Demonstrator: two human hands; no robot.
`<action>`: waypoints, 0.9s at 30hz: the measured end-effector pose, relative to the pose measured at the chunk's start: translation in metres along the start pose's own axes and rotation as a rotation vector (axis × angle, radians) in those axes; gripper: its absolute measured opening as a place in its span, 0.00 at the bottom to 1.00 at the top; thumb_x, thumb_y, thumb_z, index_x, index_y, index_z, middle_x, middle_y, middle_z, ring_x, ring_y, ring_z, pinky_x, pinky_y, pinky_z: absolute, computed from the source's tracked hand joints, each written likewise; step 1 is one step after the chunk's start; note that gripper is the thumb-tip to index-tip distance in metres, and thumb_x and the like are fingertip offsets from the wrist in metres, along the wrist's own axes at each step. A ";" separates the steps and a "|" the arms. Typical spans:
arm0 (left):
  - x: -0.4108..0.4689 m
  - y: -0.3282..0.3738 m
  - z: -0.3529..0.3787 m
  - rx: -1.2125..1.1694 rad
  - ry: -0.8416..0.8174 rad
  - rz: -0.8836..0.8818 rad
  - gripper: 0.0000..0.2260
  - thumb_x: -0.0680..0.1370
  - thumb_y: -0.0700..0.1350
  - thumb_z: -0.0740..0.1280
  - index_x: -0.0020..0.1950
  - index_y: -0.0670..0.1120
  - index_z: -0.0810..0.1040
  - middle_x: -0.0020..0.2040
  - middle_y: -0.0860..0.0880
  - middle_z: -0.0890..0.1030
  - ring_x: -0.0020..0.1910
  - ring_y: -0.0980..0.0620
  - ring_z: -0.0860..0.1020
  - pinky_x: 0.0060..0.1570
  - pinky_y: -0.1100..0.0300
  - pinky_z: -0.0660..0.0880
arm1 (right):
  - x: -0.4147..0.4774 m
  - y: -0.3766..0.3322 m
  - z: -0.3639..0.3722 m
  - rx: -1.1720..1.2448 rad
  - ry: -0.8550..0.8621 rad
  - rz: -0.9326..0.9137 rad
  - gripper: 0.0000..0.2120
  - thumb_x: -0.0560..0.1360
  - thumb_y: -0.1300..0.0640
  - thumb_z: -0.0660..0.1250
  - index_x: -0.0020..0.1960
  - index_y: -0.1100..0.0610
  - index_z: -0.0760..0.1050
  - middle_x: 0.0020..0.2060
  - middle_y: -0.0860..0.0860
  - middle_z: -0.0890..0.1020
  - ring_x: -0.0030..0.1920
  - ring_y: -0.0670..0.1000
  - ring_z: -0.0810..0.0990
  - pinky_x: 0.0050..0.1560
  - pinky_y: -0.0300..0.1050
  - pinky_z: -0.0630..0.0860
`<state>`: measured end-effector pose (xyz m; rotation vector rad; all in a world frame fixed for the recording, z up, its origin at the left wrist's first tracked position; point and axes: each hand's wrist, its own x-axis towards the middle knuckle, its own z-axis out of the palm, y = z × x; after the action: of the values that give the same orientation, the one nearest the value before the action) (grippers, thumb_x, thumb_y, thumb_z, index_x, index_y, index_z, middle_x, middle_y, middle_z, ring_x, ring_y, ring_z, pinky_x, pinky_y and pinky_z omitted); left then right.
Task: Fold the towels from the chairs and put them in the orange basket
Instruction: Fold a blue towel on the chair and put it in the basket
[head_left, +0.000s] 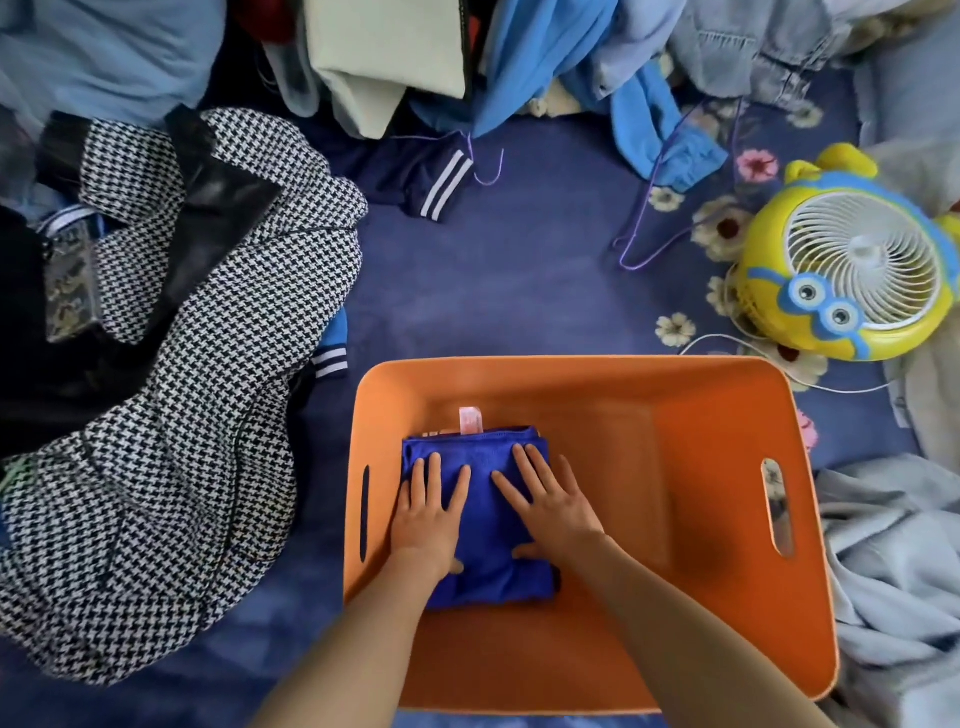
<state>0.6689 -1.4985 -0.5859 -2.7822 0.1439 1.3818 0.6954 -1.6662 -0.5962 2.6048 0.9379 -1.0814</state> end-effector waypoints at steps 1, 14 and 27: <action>0.004 0.000 0.001 0.002 0.000 -0.001 0.51 0.72 0.55 0.70 0.74 0.48 0.30 0.73 0.38 0.30 0.73 0.38 0.33 0.72 0.46 0.40 | 0.003 0.001 0.001 0.000 -0.004 -0.003 0.45 0.74 0.37 0.59 0.74 0.51 0.31 0.69 0.57 0.28 0.74 0.58 0.33 0.71 0.62 0.39; -0.026 0.009 -0.012 0.035 0.046 -0.015 0.45 0.75 0.49 0.67 0.75 0.47 0.34 0.74 0.37 0.33 0.74 0.38 0.35 0.73 0.47 0.40 | -0.024 -0.005 -0.028 -0.044 0.001 0.019 0.44 0.73 0.36 0.60 0.76 0.53 0.39 0.75 0.60 0.37 0.75 0.59 0.37 0.73 0.59 0.41; -0.128 0.006 -0.077 0.033 0.425 0.087 0.38 0.77 0.43 0.63 0.77 0.46 0.39 0.76 0.38 0.39 0.75 0.40 0.39 0.73 0.48 0.45 | -0.144 0.007 -0.102 -0.122 0.223 0.123 0.41 0.74 0.42 0.63 0.77 0.55 0.43 0.76 0.59 0.42 0.75 0.59 0.40 0.73 0.57 0.42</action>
<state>0.6528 -1.5008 -0.4373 -3.0284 0.2966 0.7701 0.6814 -1.7034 -0.4240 2.6790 0.8435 -0.6926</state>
